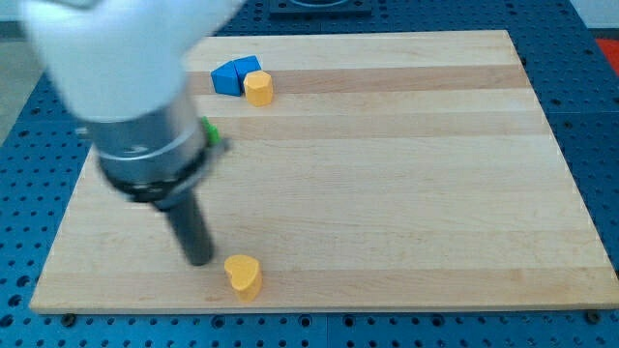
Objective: Move the yellow heart towards bottom of yellow hexagon
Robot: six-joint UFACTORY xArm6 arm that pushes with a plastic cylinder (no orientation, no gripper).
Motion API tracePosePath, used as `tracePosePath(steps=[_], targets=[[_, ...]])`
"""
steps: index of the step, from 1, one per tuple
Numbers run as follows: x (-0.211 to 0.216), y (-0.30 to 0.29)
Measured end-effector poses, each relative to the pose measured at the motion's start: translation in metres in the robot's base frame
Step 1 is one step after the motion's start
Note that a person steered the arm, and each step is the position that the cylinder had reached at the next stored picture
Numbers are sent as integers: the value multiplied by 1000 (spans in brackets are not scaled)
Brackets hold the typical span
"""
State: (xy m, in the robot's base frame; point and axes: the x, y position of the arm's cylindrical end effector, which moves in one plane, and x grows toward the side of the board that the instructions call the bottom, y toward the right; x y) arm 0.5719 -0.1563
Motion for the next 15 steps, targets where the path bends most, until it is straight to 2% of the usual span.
tracePosePath(steps=[1,2,3,4,5,6,7,9,10,12,13,14,15], targets=[[26,-57],[47,-59],[47,-14],[47,71],[25,124],[-23,125],[-34,125],[-11,153],[-43,158],[-125,128],[-119,139],[-96,120],[-102,96]])
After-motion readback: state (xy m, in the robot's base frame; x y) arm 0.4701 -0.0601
